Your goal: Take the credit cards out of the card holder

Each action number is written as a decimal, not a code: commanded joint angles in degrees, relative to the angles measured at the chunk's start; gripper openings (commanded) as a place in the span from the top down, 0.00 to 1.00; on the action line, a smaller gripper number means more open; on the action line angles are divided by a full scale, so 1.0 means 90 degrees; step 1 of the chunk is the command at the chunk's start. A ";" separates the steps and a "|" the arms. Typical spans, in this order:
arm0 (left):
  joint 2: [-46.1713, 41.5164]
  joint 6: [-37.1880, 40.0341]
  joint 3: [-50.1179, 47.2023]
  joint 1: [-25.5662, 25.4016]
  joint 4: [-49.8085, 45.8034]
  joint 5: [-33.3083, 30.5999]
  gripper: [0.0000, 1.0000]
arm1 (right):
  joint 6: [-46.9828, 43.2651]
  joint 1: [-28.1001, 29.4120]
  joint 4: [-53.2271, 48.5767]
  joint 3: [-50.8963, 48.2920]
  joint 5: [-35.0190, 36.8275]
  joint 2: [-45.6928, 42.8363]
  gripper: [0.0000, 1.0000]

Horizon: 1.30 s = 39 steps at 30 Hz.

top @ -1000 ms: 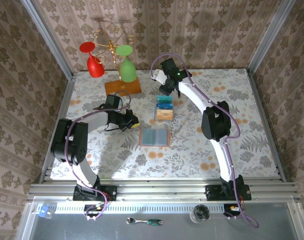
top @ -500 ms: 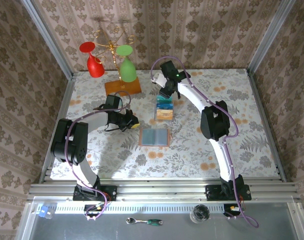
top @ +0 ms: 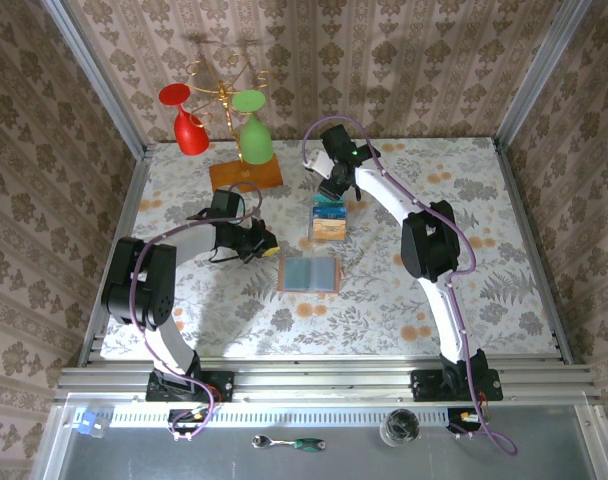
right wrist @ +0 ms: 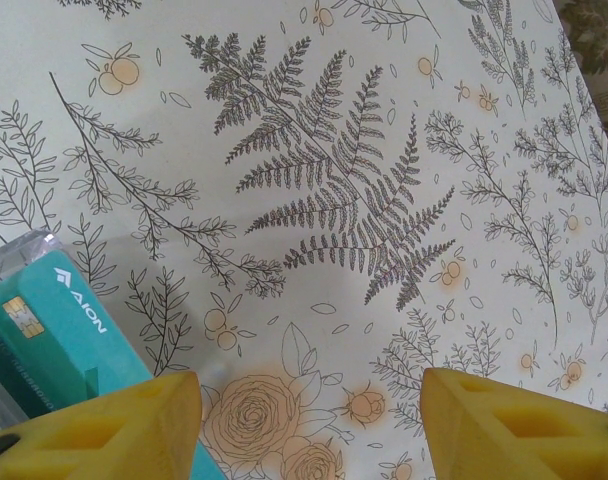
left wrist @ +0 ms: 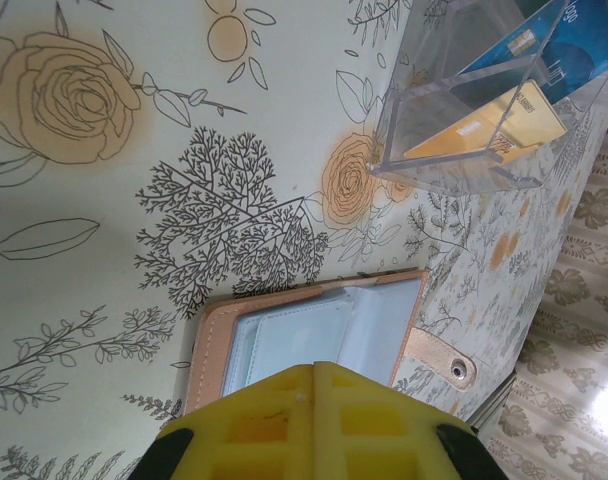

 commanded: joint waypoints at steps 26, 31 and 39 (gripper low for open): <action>-0.0253 -0.0120 -0.0718 -0.0112 0.0754 0.0231 0.96 | 0.5260 0.0614 0.1800 -0.3548 -0.1855 -0.2777 0.53; -0.0267 -0.0205 -0.0965 -0.0206 0.1089 0.0228 0.97 | 0.6315 0.0944 0.2061 -0.4178 -0.2183 -0.3019 0.57; -0.0230 -0.0120 -0.1198 -0.0362 0.1225 0.0001 1.00 | 0.7199 0.1380 0.1966 -0.4632 -0.2265 -0.3099 0.65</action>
